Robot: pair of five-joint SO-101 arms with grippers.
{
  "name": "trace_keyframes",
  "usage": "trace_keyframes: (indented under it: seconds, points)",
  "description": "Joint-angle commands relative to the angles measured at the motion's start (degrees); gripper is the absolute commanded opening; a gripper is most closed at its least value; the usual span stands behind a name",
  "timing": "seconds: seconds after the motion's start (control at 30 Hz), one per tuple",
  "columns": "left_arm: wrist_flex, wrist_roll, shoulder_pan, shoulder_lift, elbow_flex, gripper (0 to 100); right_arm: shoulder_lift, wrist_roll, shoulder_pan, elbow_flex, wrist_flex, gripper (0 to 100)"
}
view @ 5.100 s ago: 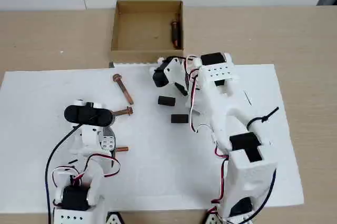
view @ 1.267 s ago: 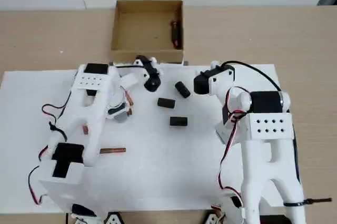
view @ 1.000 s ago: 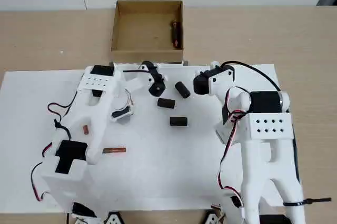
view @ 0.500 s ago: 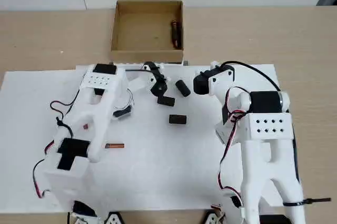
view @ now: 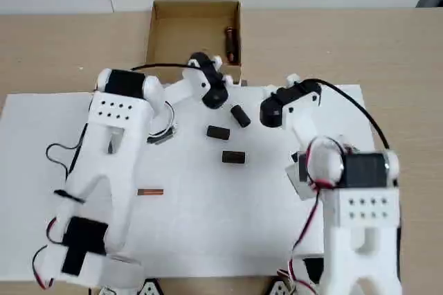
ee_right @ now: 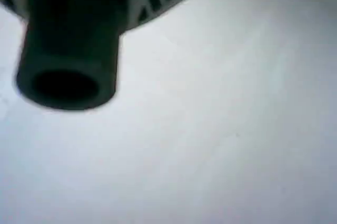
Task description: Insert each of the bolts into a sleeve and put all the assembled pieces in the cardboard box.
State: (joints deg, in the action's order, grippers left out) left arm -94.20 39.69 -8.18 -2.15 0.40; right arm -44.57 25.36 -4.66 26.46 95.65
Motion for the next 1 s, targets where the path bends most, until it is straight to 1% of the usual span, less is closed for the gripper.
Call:
trace_keyframes:
  seconds: [0.0, 0.1, 0.23, 0.33, 0.47, 0.57, 0.63, 0.77, 0.97]
  points:
    - [-0.53, -13.19, -0.44, -4.48, -2.68, 1, -3.65, -0.70, -0.22, 0.97, -0.48, 0.3]
    - [-0.53, -16.70, -0.44, -6.42, -2.68, 1, -4.70, -1.85, -0.22, 2.81, -0.66, 0.4]
    - [-0.53, -22.51, -1.85, -11.69, -2.33, 1, -4.97, -9.85, -0.13, 3.25, -0.66, 0.4]
    - [-0.18, -29.19, -4.40, -16.70, -1.36, 1, -4.97, -15.03, 0.04, 3.34, -2.07, 0.4]
    - [0.70, -36.22, -9.49, -24.00, 4.44, 1, -4.97, -20.57, -0.13, 3.34, -5.58, 0.4]
    - [5.63, -43.16, -10.99, -29.98, 12.00, 1, -5.05, -24.97, -0.22, 3.34, -8.22, 0.3]
    - [10.11, -46.77, -11.16, -34.99, 17.71, 1, -5.05, -26.55, -0.22, 3.34, -9.36, 0.3]
    - [18.20, -51.87, -11.08, -45.98, 29.49, 1, -5.05, -27.96, -0.31, 3.34, -9.89, 0.3]
    - [26.02, -57.32, -10.90, -61.54, 44.88, 1, -5.14, -28.31, -0.31, 3.34, -9.54, 0.3]
